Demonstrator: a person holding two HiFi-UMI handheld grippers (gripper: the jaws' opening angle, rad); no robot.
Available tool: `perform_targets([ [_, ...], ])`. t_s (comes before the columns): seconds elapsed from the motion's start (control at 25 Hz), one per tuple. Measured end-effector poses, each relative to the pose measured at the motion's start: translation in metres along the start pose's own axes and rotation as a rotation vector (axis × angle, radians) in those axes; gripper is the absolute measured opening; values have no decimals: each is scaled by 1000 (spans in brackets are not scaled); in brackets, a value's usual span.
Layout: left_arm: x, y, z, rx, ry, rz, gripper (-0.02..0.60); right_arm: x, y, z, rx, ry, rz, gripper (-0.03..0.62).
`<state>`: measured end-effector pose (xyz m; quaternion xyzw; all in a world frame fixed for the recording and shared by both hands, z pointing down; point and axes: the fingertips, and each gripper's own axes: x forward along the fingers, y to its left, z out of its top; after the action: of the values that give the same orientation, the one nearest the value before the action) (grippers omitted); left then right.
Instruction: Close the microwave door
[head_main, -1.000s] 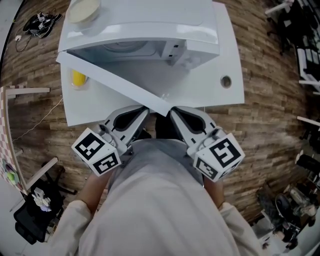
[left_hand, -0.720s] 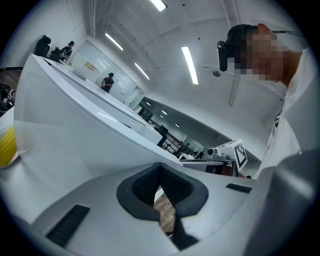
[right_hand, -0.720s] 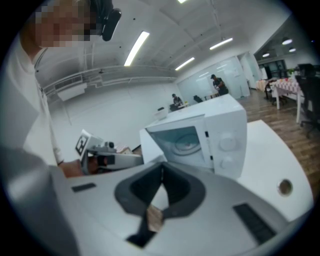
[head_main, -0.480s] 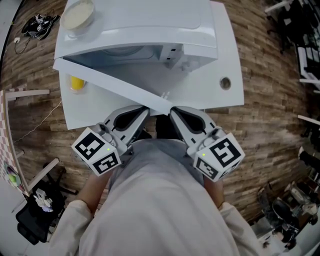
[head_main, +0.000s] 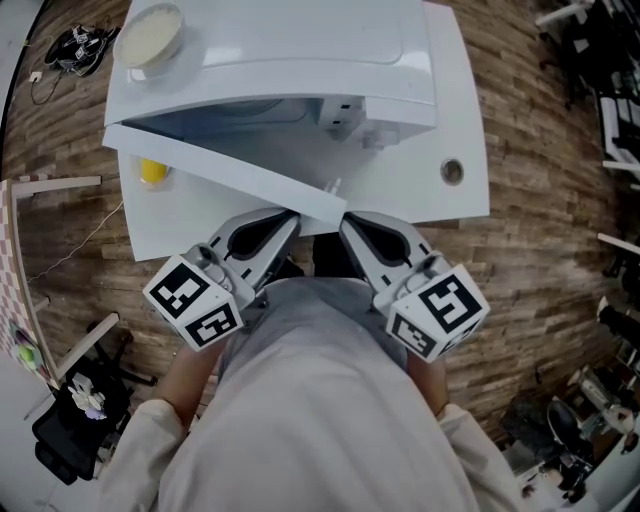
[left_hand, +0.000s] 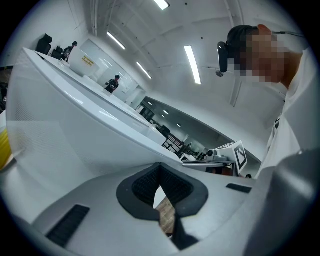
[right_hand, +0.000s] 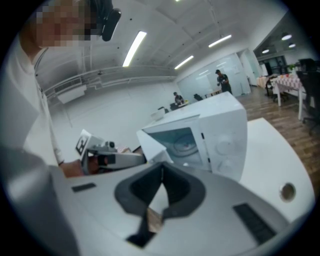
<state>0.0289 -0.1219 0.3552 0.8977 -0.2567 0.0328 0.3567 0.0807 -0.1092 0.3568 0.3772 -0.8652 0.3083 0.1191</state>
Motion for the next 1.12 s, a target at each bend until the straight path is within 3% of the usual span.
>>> perform_targets([
  [1.12,35,20,21,-20,-48,38,14,5,-26,14,-12,22,51,23],
])
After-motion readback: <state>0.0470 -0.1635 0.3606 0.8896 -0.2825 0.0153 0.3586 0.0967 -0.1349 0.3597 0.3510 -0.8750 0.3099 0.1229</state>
